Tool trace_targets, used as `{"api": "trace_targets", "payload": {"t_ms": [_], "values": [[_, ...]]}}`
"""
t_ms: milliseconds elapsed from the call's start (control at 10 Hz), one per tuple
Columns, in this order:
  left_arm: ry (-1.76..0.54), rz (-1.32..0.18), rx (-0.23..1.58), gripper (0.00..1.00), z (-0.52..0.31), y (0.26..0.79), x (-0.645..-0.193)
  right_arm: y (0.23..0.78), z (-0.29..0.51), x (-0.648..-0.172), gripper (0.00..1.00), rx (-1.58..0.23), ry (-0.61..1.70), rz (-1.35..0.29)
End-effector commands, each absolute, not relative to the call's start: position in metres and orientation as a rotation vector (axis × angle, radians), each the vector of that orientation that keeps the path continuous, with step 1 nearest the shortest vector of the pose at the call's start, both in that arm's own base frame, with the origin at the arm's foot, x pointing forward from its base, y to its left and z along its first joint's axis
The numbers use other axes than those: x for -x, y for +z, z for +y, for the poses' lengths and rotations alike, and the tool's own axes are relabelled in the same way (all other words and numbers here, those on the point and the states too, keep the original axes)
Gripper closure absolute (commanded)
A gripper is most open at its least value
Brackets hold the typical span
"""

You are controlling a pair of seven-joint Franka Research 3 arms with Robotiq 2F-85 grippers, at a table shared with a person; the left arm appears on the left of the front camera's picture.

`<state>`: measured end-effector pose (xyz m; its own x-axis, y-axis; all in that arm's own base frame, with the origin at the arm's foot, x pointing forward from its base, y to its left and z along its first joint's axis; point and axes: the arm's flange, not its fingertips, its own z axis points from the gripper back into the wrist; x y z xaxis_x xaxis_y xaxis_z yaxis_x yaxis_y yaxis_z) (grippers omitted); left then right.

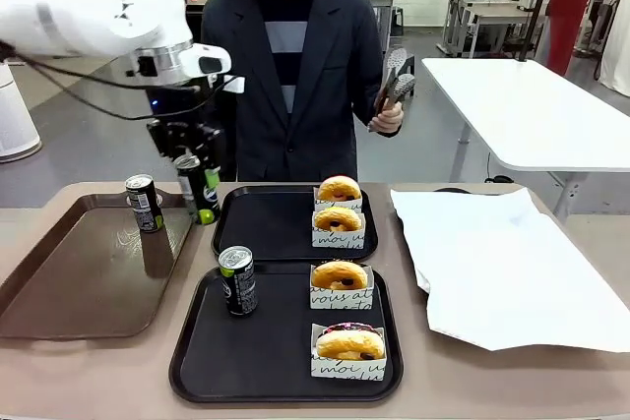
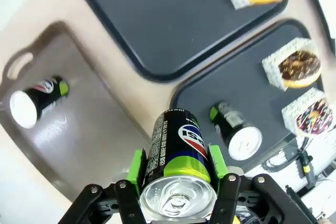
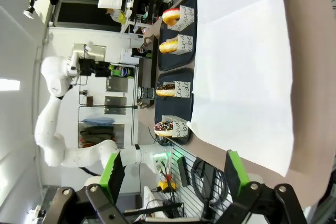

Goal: Set up donuts and drinks on trays.
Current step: Pick up one Pepsi coke from the Handle tray and place it on the Flat Tray without a Pepsi coke.

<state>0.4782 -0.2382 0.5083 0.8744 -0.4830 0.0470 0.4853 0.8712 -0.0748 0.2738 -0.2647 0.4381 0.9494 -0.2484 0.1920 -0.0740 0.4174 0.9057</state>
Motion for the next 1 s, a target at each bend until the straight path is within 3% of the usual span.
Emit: {"api": "trace_targets", "payload": {"t_ms": [0, 500, 900], "values": [[-0.465, 0.017, 0.065, 0.42, -0.256, 0.509, -0.519, 0.439, -0.264, -0.275, 0.00, -1.162, -0.103, -0.347], [-0.409, -0.209, -0.069, 0.42, -0.290, 0.470, -0.565, 0.439, -0.264, -0.275, 0.00, -1.162, -0.103, -0.347], [-0.447, -0.208, -0.039, 0.42, -0.293, 0.460, -0.572, 0.439, -0.264, -0.275, 0.00, -1.162, -0.103, -0.347]]}}
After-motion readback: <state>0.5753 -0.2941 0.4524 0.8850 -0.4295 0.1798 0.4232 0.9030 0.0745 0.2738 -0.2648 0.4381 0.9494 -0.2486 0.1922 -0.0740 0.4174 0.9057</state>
